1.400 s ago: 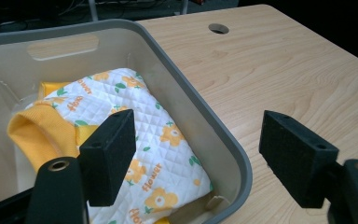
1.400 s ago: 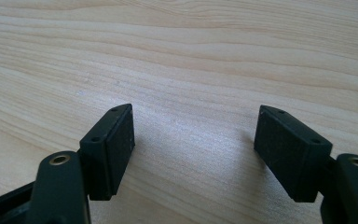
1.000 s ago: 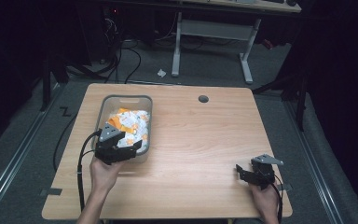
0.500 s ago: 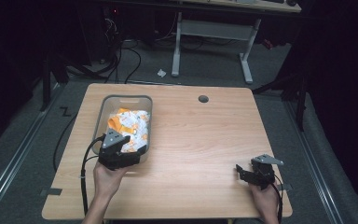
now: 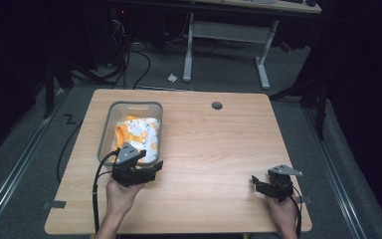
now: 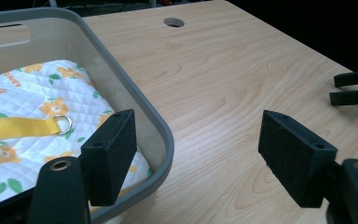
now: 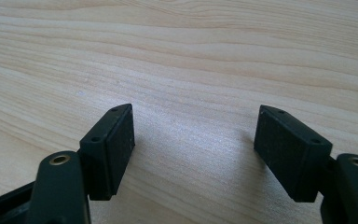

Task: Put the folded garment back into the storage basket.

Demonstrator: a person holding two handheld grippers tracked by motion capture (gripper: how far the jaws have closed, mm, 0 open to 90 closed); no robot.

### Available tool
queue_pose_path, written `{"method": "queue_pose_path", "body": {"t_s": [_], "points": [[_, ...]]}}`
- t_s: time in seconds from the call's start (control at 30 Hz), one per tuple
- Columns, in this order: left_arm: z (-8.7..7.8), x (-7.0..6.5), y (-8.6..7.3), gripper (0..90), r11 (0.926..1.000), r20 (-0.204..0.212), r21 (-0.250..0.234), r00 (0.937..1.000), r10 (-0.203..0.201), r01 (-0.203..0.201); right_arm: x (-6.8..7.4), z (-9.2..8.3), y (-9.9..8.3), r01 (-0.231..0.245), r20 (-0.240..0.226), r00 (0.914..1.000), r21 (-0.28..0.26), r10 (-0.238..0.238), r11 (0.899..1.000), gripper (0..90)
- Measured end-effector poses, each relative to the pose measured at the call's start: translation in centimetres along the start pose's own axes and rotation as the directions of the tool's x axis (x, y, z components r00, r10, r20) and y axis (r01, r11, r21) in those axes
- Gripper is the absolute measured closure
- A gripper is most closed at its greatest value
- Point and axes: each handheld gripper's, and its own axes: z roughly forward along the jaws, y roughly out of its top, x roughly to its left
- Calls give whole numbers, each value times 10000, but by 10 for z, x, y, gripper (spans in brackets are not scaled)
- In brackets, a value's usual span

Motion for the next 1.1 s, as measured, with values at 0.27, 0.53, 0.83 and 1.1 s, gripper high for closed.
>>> {"method": "queue_pose_path", "body": {"t_s": [0.27,0.53,0.83,1.1], "points": [[5,-7,-3,288,10000,237,71,9997,60,-62,0,0,0,-5,1,10000,1,5,10000,292],[13,-14,-9,291,9996,450,246,9989,126,-137,0,0,0,-7,2,10000,2,7,10000,292],[19,-19,-14,296,9991,686,397,9976,127,-154,0,0,0,-7,3,10000,2,7,10000,292],[24,-25,-18,301,9979,885,592,9959,197,-250,0,0,0,-7,4,10000,3,7,10000,292]]}}
